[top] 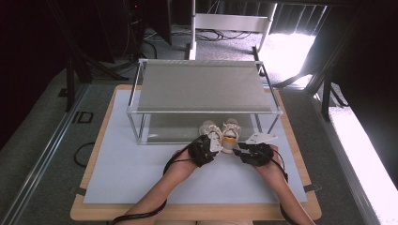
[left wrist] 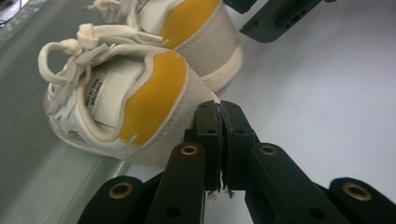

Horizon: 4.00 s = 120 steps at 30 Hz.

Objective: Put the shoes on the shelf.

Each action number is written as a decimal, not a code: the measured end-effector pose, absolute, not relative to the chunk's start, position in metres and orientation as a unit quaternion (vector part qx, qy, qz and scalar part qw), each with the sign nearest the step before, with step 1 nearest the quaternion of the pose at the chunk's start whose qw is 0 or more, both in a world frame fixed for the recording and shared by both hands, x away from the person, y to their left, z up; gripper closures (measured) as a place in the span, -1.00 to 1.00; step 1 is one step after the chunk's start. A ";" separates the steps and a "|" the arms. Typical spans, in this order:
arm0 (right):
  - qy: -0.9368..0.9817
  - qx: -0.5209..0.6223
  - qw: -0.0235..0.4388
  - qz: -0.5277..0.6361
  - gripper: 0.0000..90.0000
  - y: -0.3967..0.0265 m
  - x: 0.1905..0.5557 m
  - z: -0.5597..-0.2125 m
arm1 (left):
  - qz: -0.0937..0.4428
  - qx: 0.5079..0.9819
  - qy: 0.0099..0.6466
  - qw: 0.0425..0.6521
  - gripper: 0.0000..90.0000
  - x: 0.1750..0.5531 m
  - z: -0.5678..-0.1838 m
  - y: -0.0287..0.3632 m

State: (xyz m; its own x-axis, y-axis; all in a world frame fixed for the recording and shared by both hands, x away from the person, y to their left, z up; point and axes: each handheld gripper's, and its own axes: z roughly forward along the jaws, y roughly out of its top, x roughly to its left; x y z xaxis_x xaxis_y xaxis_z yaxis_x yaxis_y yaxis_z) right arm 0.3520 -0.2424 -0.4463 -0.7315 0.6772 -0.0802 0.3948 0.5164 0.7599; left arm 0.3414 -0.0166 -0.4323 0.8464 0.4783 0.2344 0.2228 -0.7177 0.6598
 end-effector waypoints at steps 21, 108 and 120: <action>0.833 0.358 0.215 0.363 0.48 -0.254 0.368 -0.452 | 0.205 0.884 0.259 0.332 0.81 0.358 -0.429 0.029; 0.774 0.431 0.215 0.411 0.18 -0.225 0.383 -0.458 | 0.179 0.855 0.293 0.389 0.04 0.377 -0.447 0.017; 0.780 0.399 0.218 0.430 -0.29 -0.235 0.354 -0.457 | 0.167 0.843 0.309 0.407 -0.67 0.359 -0.451 0.033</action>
